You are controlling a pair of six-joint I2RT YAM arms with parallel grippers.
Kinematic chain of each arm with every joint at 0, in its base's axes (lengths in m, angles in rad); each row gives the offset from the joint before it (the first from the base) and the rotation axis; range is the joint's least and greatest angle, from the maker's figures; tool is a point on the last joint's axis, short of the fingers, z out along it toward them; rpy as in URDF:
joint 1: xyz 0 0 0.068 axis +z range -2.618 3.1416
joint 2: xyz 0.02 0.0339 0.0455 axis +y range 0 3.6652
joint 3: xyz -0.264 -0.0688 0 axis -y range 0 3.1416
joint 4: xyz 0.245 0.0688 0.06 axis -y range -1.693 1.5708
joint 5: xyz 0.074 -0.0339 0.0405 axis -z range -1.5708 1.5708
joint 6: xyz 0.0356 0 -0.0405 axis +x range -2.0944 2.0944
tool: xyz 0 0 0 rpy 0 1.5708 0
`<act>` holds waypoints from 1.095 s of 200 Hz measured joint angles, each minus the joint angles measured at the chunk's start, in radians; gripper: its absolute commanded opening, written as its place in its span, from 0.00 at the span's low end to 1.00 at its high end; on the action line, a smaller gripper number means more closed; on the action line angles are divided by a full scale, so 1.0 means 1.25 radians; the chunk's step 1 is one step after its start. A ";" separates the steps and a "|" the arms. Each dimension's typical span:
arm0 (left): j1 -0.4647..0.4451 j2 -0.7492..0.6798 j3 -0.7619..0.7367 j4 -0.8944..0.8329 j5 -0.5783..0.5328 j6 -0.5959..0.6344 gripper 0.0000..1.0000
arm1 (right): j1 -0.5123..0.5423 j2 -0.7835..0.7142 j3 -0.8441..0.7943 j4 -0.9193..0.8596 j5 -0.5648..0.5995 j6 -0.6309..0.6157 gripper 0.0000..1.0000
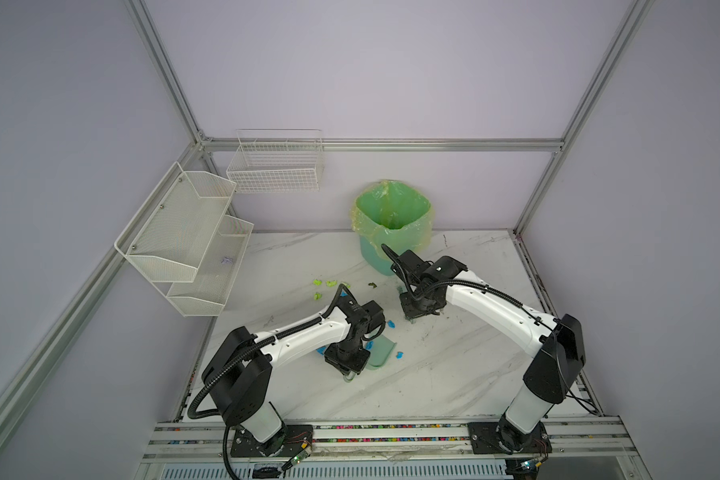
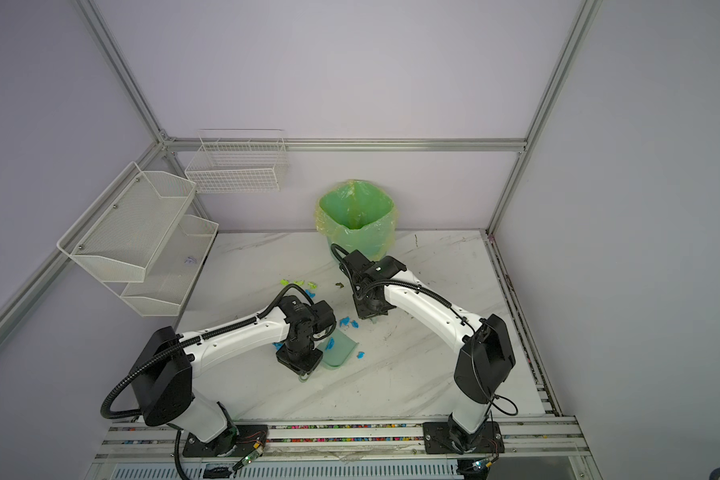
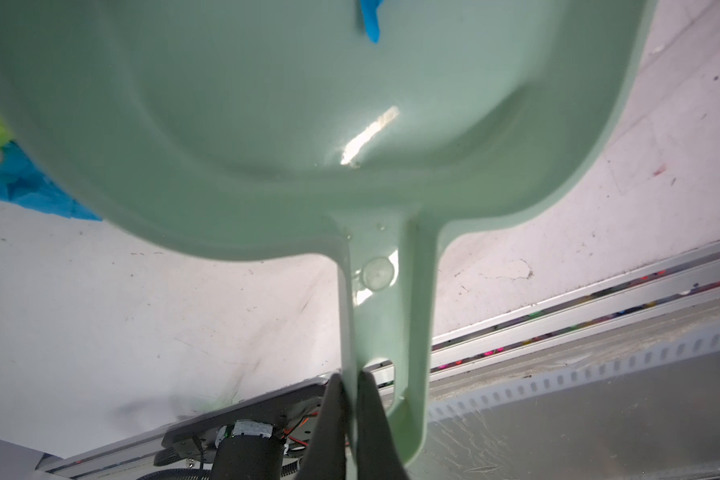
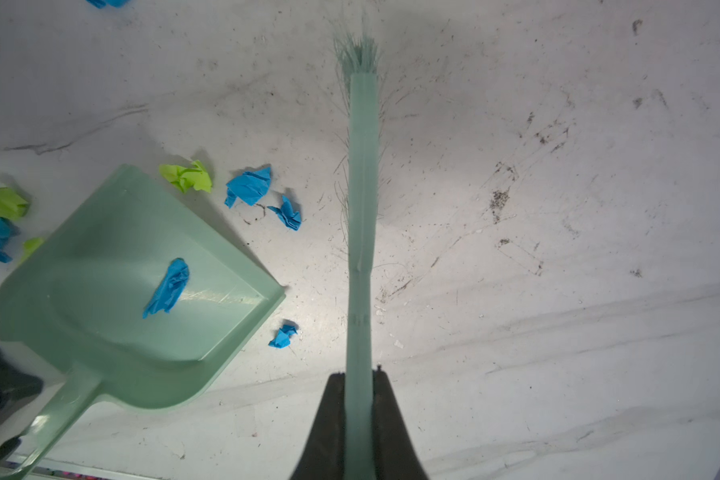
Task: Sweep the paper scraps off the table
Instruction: 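Sweep the blue and lime scraps into the dustpan with the right gripper's brush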
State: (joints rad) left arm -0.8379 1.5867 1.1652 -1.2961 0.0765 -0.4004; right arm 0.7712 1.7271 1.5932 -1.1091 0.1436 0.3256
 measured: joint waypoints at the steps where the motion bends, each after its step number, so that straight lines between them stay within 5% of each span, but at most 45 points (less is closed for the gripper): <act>1: 0.000 -0.001 -0.001 0.000 0.000 0.000 0.00 | 0.000 0.000 0.000 0.000 0.001 0.000 0.00; 51: 0.020 -0.051 -0.041 -0.013 0.017 0.000 0.00 | 0.017 0.055 0.021 -0.012 0.047 -0.026 0.00; 139: 0.049 -0.015 -0.058 0.025 0.045 0.000 0.00 | 0.092 0.074 0.050 0.005 -0.009 -0.049 0.00; 219: 0.077 -0.008 -0.077 0.060 0.074 0.001 0.00 | 0.142 -0.009 0.002 0.050 -0.154 -0.050 0.00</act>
State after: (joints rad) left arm -0.7414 1.5772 1.0687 -1.2209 0.1688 -0.3996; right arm 0.9485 1.7153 1.5959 -1.0470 -0.0486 0.2634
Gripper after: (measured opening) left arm 0.049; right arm 0.111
